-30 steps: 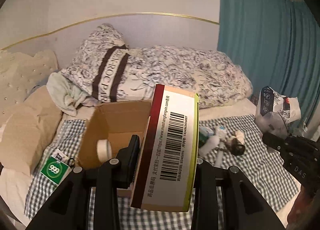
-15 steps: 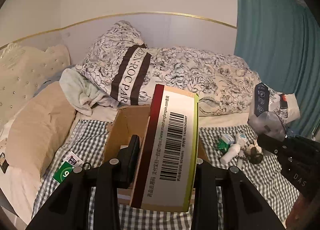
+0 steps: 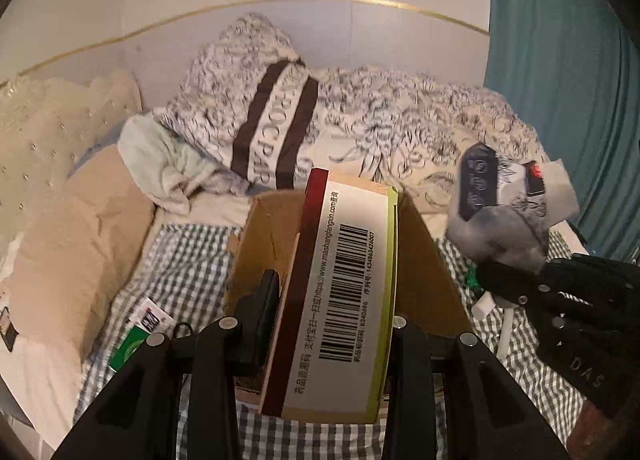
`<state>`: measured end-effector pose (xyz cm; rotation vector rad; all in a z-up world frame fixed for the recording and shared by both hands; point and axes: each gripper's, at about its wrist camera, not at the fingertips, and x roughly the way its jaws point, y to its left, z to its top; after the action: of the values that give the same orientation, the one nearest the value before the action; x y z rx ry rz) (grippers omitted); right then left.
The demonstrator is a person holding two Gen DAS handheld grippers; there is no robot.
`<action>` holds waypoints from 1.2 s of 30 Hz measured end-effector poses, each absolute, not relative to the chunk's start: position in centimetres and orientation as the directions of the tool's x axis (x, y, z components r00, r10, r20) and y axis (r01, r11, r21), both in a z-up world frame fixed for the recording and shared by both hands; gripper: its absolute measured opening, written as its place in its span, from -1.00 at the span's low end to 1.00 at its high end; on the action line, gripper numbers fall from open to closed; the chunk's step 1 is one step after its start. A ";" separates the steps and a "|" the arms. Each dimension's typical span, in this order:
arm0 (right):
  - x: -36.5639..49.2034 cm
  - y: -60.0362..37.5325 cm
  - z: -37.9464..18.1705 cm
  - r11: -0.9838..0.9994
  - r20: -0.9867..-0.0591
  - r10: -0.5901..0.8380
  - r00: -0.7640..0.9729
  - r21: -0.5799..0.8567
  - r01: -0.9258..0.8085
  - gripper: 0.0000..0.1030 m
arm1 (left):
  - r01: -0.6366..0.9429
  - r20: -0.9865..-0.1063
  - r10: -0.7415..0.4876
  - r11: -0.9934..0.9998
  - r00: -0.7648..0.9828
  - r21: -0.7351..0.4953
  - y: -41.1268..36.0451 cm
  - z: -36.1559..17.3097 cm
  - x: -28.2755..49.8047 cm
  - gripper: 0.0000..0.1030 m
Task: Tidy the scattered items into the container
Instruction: 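Carry the capsule box and tissue pack with both tools over the cardboard box, then open the left tool to drop the capsule box while the right tool releases the tissue pack into the box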
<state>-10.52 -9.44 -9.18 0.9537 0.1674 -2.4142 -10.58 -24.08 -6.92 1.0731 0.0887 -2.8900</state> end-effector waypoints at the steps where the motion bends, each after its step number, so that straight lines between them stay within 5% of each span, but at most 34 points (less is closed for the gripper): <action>1: -10.9 -9.9 -9.7 -0.848 -0.676 -0.429 -0.600 0.073 0.524 -0.71 | 0.077 -0.660 -0.031 -0.996 -0.751 -0.040 -24.3 -7.3 -10.8 -0.33; 16: -15.2 -14.8 -17.4 -0.792 -0.840 -0.361 -0.404 0.048 0.608 -0.63 | 0.063 -0.804 0.015 -0.996 -0.595 -0.065 -25.1 -14.2 -15.9 -0.33; 31: -15.6 -16.4 -19.7 -0.779 -0.872 -0.314 -0.375 0.011 0.626 -0.59 | 0.083 -0.815 0.003 -0.995 -0.580 -0.063 -26.2 -15.2 -16.2 -0.29; 33: -15.3 -16.6 -19.2 -0.777 -0.866 -0.305 -0.396 -0.013 0.629 -0.51 | 0.089 -0.807 0.000 -0.994 -0.591 -0.065 -26.2 -14.6 -16.0 -0.15; 36: -14.7 -16.6 -18.1 -0.775 -0.853 -0.304 -0.423 -0.037 0.631 -0.10 | 0.103 -0.788 -0.010 -0.992 -0.615 -0.068 -26.3 -13.3 -15.6 0.16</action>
<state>-14.71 -16.63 -18.14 1.2207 0.4796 -2.2063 -15.58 -26.33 -13.26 1.3476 0.1645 -2.7629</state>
